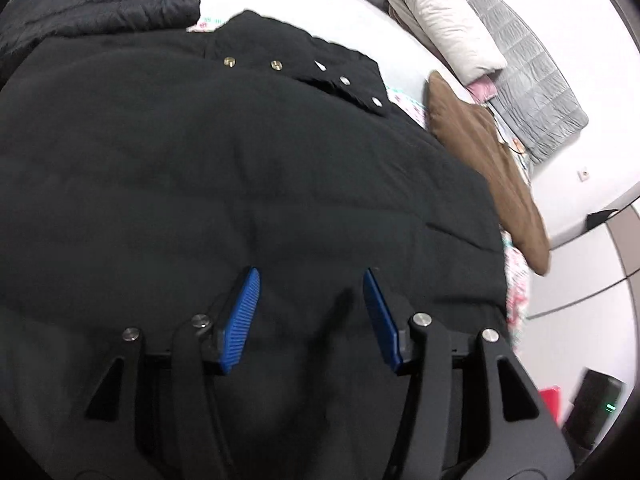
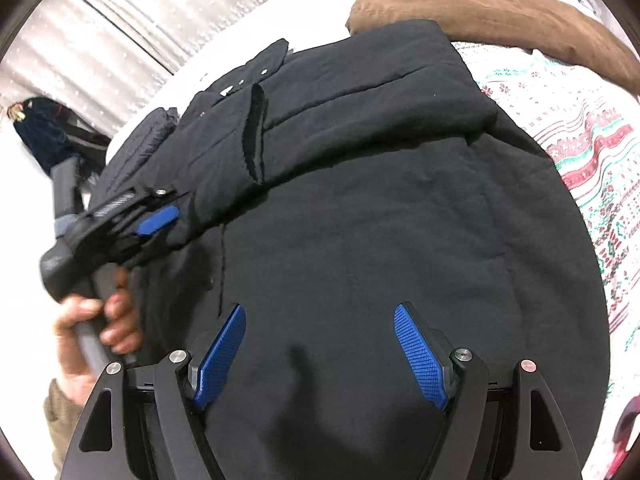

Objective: Fold large clothes

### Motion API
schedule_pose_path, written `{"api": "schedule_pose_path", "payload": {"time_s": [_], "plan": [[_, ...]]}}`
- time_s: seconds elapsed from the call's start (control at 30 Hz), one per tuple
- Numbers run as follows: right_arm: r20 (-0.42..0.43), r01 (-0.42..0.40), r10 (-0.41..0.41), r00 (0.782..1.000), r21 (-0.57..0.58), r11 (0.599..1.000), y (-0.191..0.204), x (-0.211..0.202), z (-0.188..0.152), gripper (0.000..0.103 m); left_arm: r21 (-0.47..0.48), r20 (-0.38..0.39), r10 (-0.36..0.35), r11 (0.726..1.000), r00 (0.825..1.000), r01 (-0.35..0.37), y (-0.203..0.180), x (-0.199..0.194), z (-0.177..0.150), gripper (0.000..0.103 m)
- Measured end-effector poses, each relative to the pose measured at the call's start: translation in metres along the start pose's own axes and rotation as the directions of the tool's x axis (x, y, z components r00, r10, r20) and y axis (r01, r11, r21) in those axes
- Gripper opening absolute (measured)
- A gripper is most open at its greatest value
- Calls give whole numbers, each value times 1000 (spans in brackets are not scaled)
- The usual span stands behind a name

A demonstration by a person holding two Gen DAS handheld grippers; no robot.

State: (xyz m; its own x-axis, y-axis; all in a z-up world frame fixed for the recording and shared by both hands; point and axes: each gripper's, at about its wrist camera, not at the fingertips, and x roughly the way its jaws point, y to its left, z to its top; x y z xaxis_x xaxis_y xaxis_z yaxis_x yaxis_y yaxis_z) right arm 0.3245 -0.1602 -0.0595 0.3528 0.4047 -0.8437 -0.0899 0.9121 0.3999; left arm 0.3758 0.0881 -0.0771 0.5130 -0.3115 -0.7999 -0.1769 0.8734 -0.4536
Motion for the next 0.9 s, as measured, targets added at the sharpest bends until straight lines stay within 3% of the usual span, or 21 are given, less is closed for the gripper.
{"api": "schedule_pose_path", "payload": {"time_s": [0.13, 0.3, 0.5, 0.63, 0.7, 0.8, 0.9], "plan": [[-5, -1, 0, 1000, -55, 998, 8, 1, -7, 78, 101, -34, -16, 995, 999, 20, -9, -36, -35, 56], [-21, -25, 21, 1000, -220, 975, 44, -5, -36, 78, 187, -29, 68, 980, 997, -62, 12, -81, -92, 56], [-42, 25, -53, 998, -504, 863, 98, 5, -92, 78, 114, 19, 132, 984, 991, -134, 83, -103, -122, 56], [-63, 79, -135, 989, -544, 835, 87, 18, -121, 81, 25, 66, 75, 997, 995, -77, 122, -119, -134, 56], [-51, 85, -134, 990, -538, 838, 73, 13, -130, 87, 51, 84, 67, 996, 994, -72, 123, -125, -142, 56], [-47, 81, -119, 992, -489, 869, 51, 0, -141, 91, 113, 110, 96, 988, 989, -108, 117, -130, -158, 56], [-27, 122, -153, 988, -471, 873, 34, -7, -156, 93, 171, 131, 146, 971, 981, -167, 108, -133, -176, 56]]}}
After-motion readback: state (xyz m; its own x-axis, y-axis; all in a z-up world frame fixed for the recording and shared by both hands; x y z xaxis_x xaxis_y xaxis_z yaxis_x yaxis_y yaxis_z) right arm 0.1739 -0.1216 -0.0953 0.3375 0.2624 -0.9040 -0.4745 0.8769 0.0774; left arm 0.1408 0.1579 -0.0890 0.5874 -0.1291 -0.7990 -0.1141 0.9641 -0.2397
